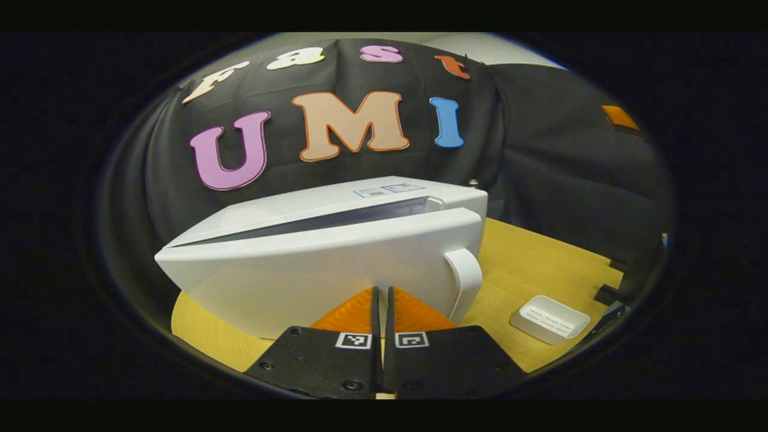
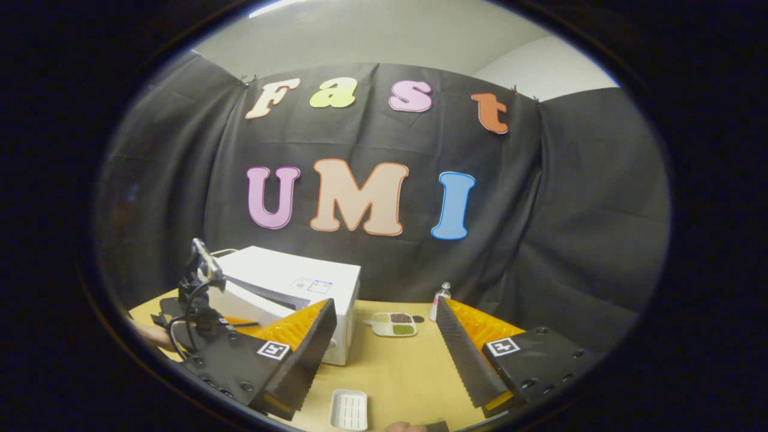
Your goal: Open the microwave oven with the left hand, put the food in, and close the microwave oven.
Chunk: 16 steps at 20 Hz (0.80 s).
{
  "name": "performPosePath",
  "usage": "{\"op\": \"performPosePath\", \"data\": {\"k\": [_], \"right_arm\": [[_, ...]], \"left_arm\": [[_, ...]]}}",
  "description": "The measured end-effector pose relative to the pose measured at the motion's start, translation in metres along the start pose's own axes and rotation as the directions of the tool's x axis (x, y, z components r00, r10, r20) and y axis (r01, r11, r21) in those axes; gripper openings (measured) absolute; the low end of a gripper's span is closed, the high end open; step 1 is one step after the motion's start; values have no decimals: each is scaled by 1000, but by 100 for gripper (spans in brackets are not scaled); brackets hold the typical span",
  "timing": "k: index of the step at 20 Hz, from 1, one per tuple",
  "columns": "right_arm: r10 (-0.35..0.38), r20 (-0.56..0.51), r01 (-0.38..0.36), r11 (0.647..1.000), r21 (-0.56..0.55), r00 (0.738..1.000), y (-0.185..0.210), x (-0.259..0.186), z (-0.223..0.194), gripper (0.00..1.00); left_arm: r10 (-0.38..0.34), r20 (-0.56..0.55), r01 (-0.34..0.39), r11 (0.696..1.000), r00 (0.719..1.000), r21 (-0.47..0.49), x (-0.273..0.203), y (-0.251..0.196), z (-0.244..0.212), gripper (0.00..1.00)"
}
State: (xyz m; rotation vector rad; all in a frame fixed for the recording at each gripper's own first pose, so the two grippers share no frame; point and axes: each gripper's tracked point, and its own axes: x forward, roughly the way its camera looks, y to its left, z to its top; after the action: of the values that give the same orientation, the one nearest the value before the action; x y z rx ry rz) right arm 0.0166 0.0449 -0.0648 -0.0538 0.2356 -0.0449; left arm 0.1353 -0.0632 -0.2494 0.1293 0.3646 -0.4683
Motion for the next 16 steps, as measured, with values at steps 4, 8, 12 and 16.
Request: {"op": "performPosePath", "data": {"k": [4, 8, 12, 16], "right_arm": [[12, -12, -12, 1000, -20, 1000, 8, 2, -2, 96], [13, -14, -13, 999, -37, 1000, 13, 5, -1, 97], [17, -23, -17, 999, -40, 1000, 18, 7, -6, 97], [19, -30, -20, 1000, -22, 999, 19, 3, -7, 97]], "left_arm": [[13, 21, -13, 1000, 1000, -7, 14, 9, 16, 2], [-1, 13, 1, 1000, 1000, -30, 20, 1, 18, 0], [31, 28, -29, 995, 999, -96, 25, 9, 27, 0], [48, 8, -44, 969, 999, -242, 25, 13, 27, 0]]}}
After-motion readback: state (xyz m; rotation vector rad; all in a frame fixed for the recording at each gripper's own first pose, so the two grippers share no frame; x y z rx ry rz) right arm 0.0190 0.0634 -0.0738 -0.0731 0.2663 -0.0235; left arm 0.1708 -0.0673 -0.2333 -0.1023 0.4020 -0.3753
